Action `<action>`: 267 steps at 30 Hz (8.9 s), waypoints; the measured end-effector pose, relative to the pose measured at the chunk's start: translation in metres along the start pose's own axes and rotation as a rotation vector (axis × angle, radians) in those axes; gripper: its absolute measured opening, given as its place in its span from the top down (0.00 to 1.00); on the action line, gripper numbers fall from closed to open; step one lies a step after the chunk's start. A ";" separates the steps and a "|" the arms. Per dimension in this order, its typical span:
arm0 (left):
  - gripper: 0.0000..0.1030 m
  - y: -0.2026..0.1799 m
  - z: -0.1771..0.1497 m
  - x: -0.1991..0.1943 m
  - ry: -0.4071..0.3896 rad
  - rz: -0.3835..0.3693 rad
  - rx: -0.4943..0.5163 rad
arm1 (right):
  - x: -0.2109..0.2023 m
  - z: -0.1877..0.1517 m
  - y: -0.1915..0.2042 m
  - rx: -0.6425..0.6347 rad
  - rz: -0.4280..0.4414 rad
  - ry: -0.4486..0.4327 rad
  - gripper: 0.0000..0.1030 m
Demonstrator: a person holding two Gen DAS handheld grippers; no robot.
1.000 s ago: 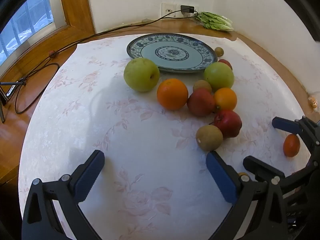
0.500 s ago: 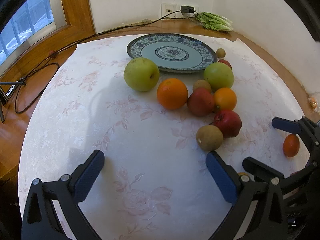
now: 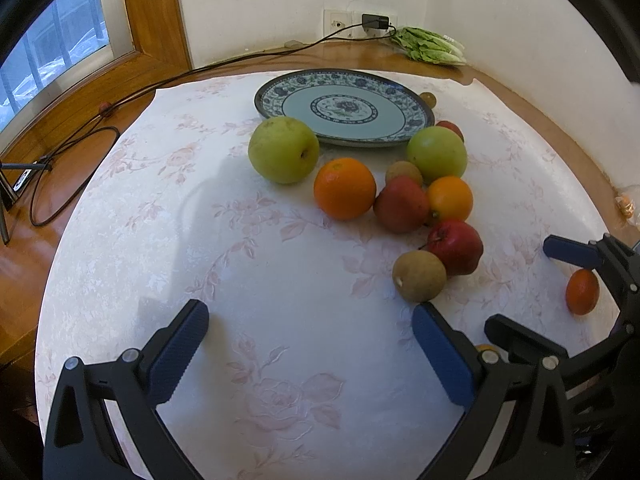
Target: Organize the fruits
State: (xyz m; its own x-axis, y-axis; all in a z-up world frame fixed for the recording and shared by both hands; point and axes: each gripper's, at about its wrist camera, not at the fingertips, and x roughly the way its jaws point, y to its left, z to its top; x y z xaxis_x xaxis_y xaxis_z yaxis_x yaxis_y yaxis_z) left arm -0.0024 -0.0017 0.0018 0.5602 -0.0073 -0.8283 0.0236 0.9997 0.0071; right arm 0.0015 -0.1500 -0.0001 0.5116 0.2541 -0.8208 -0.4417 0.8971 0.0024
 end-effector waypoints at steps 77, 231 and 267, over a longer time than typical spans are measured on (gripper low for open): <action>0.00 -0.022 -0.002 -0.051 -0.055 -0.143 0.114 | -0.060 -0.019 -0.034 0.088 0.032 -0.094 0.14; 0.40 0.029 0.190 0.084 0.006 -0.136 -0.116 | 0.075 0.168 -0.081 0.136 0.259 -0.119 0.43; 0.38 0.041 0.110 0.021 -0.006 -0.086 -0.125 | 0.002 0.090 -0.087 0.223 0.217 -0.154 0.42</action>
State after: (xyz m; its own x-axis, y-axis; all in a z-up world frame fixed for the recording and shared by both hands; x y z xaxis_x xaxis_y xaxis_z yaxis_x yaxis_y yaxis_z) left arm 0.1015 0.0361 0.0469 0.5654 -0.0927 -0.8196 -0.0317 0.9905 -0.1339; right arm 0.1073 -0.1955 0.0498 0.5361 0.4843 -0.6914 -0.3895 0.8686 0.3064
